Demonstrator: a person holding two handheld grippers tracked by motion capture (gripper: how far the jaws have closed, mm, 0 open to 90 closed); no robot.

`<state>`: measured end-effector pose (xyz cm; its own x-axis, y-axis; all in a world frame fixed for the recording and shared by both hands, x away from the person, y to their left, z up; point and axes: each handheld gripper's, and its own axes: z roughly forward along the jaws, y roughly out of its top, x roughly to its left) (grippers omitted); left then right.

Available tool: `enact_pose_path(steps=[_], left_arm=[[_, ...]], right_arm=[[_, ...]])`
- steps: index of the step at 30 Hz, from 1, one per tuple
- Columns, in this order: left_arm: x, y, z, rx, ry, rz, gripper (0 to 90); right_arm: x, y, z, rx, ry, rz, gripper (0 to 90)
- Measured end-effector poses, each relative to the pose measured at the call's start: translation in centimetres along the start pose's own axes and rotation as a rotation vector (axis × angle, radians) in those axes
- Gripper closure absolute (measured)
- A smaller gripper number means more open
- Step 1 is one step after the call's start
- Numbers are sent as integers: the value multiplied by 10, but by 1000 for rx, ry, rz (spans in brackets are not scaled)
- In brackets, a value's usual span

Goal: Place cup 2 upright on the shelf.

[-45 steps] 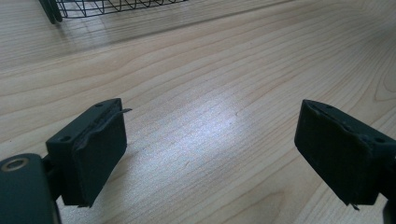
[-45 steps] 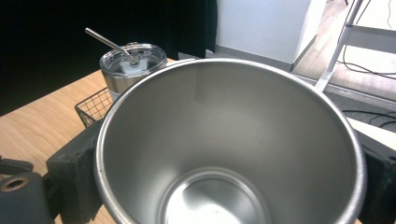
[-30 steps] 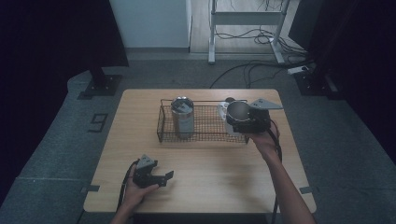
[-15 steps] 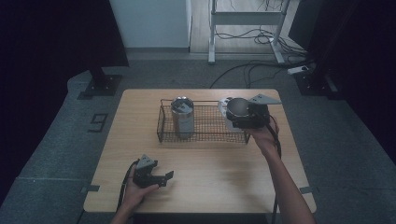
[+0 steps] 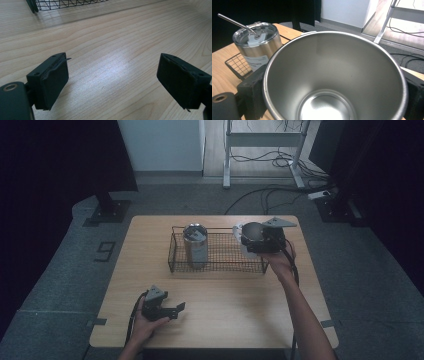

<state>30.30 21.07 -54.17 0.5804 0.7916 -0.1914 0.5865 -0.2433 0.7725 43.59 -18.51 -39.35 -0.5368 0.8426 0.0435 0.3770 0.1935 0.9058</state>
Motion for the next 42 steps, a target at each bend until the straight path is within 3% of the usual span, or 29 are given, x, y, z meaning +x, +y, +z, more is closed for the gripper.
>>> enact_pose_path(steps=[19,42], left_arm=[[1,-1,0,2,7,-2,107],[1,-1,0,8,5,1,107]], right_arm=[[-11,-4,24,26,-14,7,64],[-18,-25,49,79,-29,22,63]])
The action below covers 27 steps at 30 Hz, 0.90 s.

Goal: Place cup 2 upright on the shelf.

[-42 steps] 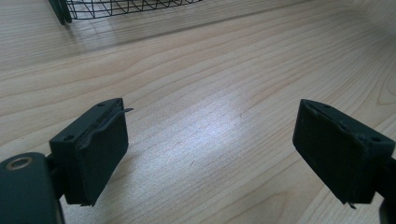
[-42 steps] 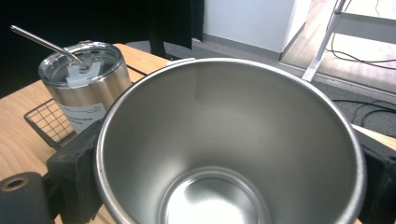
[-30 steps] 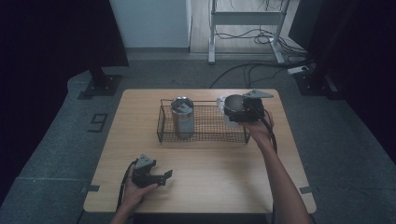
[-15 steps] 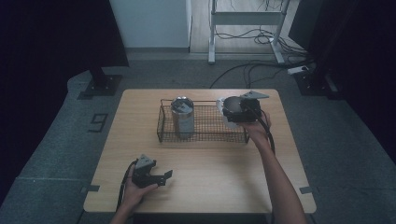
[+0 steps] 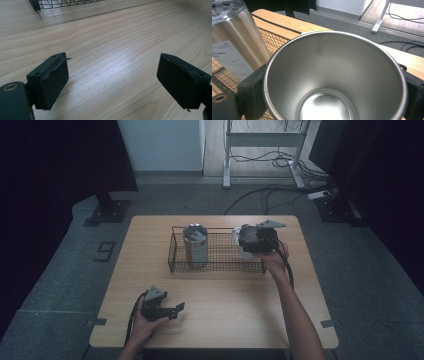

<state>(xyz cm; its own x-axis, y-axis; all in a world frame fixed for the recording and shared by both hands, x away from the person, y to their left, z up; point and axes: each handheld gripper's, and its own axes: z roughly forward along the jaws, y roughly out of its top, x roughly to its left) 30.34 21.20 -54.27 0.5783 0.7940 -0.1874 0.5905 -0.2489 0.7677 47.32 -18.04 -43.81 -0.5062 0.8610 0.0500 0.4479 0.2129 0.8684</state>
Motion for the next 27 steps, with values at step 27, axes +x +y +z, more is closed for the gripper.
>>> enact_pose_path(steps=[27], left_arm=[[1,-1,-1,-13,10,3,116]], right_arm=[[0,-15,23,58,-10,1,63]])
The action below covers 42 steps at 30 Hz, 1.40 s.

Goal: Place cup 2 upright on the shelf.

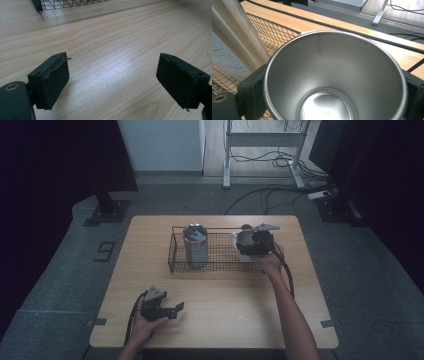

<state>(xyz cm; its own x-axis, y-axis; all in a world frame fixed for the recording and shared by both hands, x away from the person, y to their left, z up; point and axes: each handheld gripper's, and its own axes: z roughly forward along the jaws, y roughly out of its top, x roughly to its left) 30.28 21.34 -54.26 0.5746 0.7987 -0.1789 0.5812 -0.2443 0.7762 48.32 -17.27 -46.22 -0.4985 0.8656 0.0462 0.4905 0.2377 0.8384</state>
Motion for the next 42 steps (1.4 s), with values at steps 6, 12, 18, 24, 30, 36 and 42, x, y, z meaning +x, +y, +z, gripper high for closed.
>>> enact_pose_path(steps=[6,12,18,24,30,36,42], left_arm=[[0,0,-1,-6,1,-1,116],[0,0,0,0,-1,0,116],[0,0,0,2,-1,2,116],[0,0,1,9,-4,3,116],[0,-1,1,12,-4,4,116],[0,-1,1,13,-2,6,116],[0,-1,1,13,-2,7,117]], right_arm=[[-2,-4,4,10,-6,10,63],[-1,-6,8,17,-8,23,63],[0,-9,12,34,-19,19,63],[0,-11,15,42,-20,24,63],[0,-13,17,52,-25,22,63],[0,-14,20,65,-28,16,63],[1,-15,21,71,-37,17,63]])
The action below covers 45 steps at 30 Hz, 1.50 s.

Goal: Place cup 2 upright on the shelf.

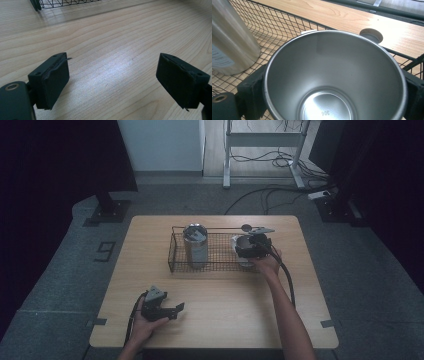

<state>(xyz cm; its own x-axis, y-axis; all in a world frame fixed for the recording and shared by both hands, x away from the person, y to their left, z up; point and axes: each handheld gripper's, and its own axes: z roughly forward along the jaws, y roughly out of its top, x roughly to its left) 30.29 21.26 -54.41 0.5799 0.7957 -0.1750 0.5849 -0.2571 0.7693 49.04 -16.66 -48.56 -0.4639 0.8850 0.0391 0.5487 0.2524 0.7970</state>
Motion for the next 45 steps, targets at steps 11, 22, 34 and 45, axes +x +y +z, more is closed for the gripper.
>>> enact_pose_path(steps=[11,22,34,45], left_arm=[[0,0,0,0,-1,0,117],[-1,0,0,2,-1,3,117],[-2,0,1,3,-2,6,117],[-3,0,1,1,-5,6,116]], right_arm=[[2,0,2,37,-20,-22,62],[4,1,-4,113,-32,-59,59],[3,-6,-9,84,-47,-48,43],[2,-3,-21,10,-40,-13,0]])
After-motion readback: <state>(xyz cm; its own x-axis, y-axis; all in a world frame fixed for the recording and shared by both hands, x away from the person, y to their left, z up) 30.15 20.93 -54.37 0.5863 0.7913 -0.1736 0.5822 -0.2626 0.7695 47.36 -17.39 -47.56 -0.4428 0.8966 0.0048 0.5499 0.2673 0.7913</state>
